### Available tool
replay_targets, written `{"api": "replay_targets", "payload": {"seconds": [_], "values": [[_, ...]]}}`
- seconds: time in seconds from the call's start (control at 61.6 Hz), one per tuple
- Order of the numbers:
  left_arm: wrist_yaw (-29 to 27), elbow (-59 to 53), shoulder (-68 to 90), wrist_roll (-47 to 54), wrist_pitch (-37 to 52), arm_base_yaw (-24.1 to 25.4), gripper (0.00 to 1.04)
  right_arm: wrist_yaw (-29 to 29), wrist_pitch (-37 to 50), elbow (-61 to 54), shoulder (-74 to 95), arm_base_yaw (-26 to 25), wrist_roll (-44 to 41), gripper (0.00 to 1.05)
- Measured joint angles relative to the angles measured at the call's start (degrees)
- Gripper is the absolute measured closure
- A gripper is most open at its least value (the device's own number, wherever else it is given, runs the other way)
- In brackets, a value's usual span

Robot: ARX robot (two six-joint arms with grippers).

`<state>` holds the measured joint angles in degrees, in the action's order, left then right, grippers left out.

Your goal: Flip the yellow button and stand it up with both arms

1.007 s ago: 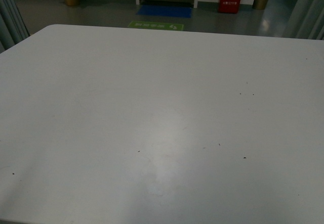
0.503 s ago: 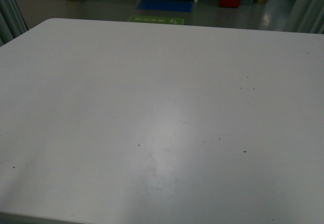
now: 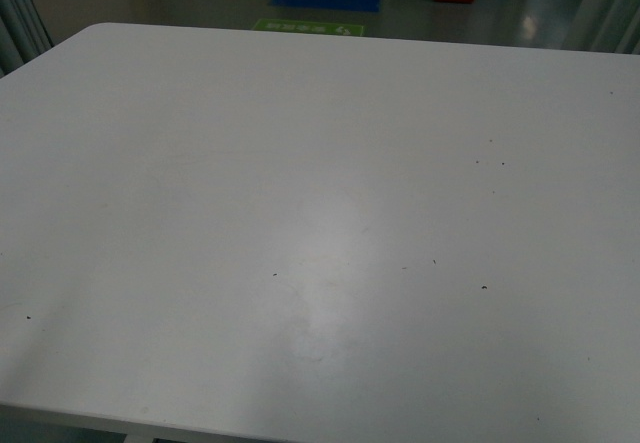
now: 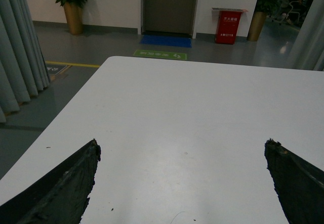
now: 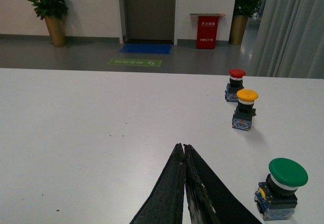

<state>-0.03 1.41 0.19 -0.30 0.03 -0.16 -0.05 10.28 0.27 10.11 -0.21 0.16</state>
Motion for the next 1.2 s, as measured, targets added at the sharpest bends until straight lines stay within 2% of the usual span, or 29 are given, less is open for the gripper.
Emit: {"api": "replay_targets", "payload": {"seconds": [0.114,0.341,0.406,0.536,0.861,0.893,1.202], "values": [[-0.02,0.0,0.0,0.0,0.0,0.0,0.07,-0.02,-9.73,0.02,-7.85,0.02,-0.02,1.01],[0.0,0.0,0.0,0.0,0.0,0.02,0.07,-0.02,-10.21,0.02,-9.79,0.02,-0.02,1.01],[0.0,0.0,0.0,0.0,0.0,0.02,0.07,-0.02,-10.21,0.02,-9.81,0.02,-0.11,0.94],[0.0,0.0,0.0,0.0,0.0,0.02,0.07,0.0,-10.21,0.02,-9.81,0.02,-0.11,0.69],[0.0,0.0,0.0,0.0,0.0,0.0,0.07,-0.02,-10.21,0.02,-9.81,0.02,-0.11,0.16],[0.0,0.0,0.0,0.0,0.0,0.02,0.07,-0.02,-10.21,0.02,-9.81,0.02,-0.11,0.07],[0.0,0.0,0.0,0.0,0.0,0.0,0.07,-0.02,-10.21,0.02,-9.81,0.02,-0.11,0.07]]}}
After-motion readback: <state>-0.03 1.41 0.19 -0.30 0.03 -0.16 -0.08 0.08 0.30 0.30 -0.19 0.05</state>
